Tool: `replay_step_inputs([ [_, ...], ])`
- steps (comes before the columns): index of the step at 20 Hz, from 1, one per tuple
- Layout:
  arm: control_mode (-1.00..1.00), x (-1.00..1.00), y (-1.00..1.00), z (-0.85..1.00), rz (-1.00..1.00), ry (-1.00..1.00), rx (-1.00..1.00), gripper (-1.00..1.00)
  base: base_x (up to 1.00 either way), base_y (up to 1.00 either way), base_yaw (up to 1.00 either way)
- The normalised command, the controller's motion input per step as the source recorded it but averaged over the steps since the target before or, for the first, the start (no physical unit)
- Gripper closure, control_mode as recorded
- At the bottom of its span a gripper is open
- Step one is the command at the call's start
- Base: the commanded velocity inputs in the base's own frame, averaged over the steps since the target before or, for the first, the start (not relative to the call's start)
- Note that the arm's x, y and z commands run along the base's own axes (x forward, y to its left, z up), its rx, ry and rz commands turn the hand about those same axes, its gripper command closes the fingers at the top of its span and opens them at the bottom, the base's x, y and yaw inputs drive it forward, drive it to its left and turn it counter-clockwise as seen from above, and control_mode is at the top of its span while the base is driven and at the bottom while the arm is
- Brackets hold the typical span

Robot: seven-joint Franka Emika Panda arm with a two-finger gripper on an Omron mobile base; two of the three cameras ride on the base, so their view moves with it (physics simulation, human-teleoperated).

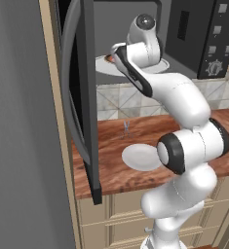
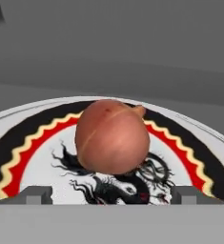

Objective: Pick the onion from the counter and place it in the microwave.

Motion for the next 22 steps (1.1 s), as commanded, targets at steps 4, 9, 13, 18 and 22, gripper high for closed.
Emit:
replay_step_inputs([
  [4, -1.00, -0.85, 0.00, 0.00, -0.01, -0.01, 0.00, -1.00, 0.00, 0.00, 0.00],
  [9, -1.00, -0.86, -0.05, 0.00, -0.03, 0.00, 0.00, -1.00, 0.00, 0.00, 0.00],
  [13, -1.00, -0.97, -0.26, 0.00, 0.00, -0.05, 0.00, -1.00, 0.00, 0.00, 0.00],
  [18, -1.00, -1.00, -0.30, -0.05, -0.01, -0.06, 0.00, -1.00, 0.00, 0.00, 0.00],
  [22, -1.00, -1.00, -0.22, -0.22, -0.04, 0.00, 0.05, -1.00, 0.00, 0.00, 0.00],
])
